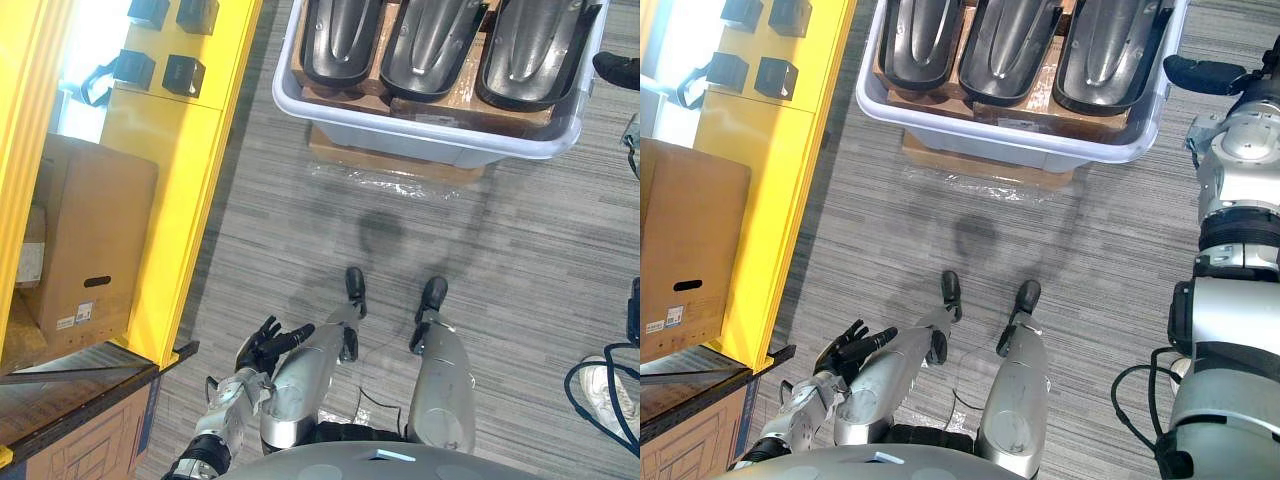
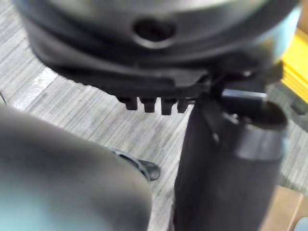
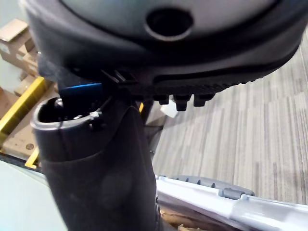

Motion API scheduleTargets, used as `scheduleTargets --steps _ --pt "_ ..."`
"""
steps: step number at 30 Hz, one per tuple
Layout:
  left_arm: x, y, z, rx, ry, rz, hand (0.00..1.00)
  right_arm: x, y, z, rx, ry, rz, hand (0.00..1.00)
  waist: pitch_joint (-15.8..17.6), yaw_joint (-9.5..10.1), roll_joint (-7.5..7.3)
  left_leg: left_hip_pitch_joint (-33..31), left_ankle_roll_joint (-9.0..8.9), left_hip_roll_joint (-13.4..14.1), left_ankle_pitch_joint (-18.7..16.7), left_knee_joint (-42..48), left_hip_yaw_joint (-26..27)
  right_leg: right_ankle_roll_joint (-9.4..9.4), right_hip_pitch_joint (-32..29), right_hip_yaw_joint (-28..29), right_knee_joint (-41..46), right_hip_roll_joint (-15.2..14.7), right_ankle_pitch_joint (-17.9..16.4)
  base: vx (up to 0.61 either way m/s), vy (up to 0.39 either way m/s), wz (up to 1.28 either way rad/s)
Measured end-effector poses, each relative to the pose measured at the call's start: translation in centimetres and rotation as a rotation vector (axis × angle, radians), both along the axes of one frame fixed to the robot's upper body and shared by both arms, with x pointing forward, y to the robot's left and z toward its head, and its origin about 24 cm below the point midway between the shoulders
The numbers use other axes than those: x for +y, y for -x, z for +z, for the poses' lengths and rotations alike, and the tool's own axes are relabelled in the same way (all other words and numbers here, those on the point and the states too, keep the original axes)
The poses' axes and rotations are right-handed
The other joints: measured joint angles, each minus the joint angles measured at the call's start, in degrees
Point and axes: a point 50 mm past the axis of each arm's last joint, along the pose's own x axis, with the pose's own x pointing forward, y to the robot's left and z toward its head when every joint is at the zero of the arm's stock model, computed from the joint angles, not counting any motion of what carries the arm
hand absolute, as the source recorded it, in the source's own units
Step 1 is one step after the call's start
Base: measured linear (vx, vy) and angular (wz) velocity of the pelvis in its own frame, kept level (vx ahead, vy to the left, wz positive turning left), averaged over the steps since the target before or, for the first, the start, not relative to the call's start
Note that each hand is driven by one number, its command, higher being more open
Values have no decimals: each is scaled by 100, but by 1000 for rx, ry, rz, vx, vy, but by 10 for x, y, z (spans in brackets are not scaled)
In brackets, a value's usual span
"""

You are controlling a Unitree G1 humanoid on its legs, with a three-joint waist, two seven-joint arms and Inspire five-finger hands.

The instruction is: Walk over and take three plastic housings, then place them on the shelf

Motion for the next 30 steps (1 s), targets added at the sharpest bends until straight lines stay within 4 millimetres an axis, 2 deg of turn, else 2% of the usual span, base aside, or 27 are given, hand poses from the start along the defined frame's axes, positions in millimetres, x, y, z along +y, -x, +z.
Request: scheduleTargets --steps 5,9,14,15,19,21,24,30 --pt "-2 0 0 1 16 1 100 -3 0 7 29 -4 -12 100 -42 44 63 -221 -10 -5 88 -2 -141 -16 -176 -148 71 -33 -24 -2 -40 14" --pt "-3 -1 1 -8 22 -3 100 -5 -1 2 91 -14 -27 100 -61 147 91 -285 -13 -10 108 23 -226 -51 -245 -204 195 -64 -97 5 -36 15" --pt "-9 -1 0 -10 38 -10 100 -5 -4 -3 189 -37 -3 100 -155 306 230 -516 -17 -17 127 104 -335 -66 -406 -308 245 -98 -134 0 -27 13" --pt "-10 -1 1 -13 42 -10 100 -7 -3 -7 212 -47 -4 0 -168 351 248 -539 -17 -16 127 115 -348 -68 -418 -320 245 -97 -136 4 -25 9" --pt "-12 -1 1 -19 42 -18 100 -19 5 -4 234 -58 -25 0 -213 404 313 -638 -14 -22 141 131 -446 -75 -443 -454 257 -113 -141 5 -12 13" --pt "-13 -2 1 -21 43 -19 100 -35 20 3 281 -20 -87 0 -219 453 321 -712 -16 -21 140 176 -502 -93 -467 -497 275 -118 -154 -2 -10 12" --pt "-13 -2 0 -16 43 -18 100 -48 30 0 343 1 -149 0 -227 454 332 -714 -36 -16 126 225 -571 -129 -440 -559 350 -133 -220 -4 -20 11" --pt "-13 -1 -1 -15 42 -12 100 -54 35 -11 380 -37 -184 0 -231 431 338 -621 -72 45 131 228 -630 -186 -324 -636 355 -85 -293 4 -45 4"
